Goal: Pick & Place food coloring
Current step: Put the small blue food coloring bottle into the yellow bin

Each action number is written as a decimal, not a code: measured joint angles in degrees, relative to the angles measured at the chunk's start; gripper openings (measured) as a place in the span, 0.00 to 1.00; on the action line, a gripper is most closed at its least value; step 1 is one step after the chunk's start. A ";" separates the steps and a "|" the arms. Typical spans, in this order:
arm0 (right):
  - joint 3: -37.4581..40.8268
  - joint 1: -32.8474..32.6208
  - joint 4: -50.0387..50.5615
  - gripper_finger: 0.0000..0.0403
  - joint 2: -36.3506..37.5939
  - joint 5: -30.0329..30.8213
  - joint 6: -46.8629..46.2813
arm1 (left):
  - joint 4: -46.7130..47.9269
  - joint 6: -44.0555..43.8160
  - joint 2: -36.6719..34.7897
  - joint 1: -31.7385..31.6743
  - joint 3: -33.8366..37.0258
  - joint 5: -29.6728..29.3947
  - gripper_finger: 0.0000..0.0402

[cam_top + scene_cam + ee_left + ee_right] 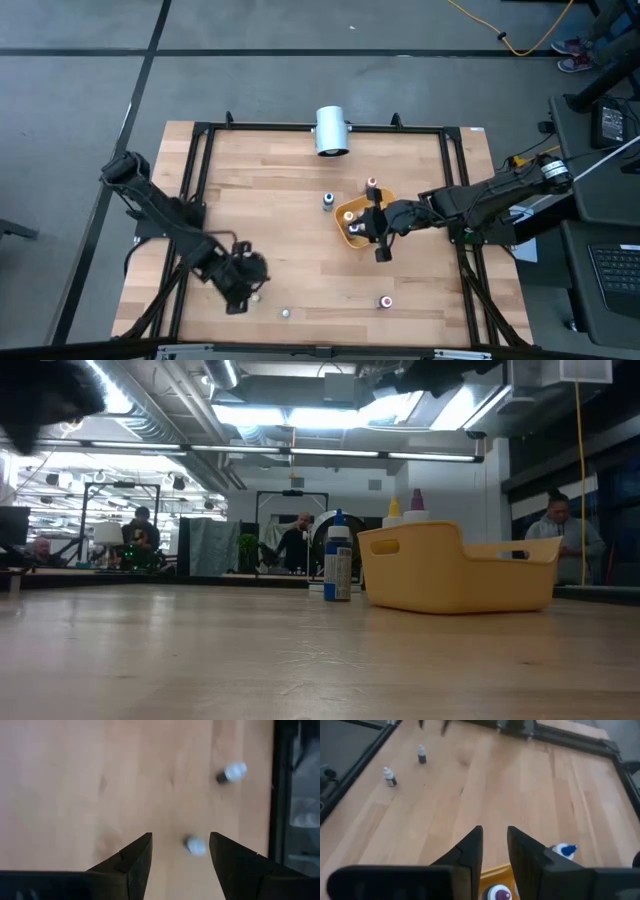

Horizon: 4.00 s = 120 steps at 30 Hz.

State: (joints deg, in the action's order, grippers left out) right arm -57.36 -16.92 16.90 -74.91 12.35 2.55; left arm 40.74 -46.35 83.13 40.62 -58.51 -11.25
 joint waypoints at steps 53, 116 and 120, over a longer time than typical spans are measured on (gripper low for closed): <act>0.04 -1.28 -8.10 0.53 -2.56 0.05 -3.57 | -34.45 -14.81 14.12 13.60 16.56 -14.09 0.44; -5.21 4.25 -7.60 0.53 -6.63 -16.25 -18.30 | -22.08 6.31 -9.16 -15.59 15.31 8.14 0.15; -13.76 6.11 -1.75 0.53 -13.66 -19.82 -15.16 | -19.69 11.81 -8.32 -18.66 12.78 9.86 0.15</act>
State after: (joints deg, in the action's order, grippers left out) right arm -71.13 -10.81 15.15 -88.57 -7.47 -12.61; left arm 21.06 -34.54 74.81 21.96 -45.73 -1.39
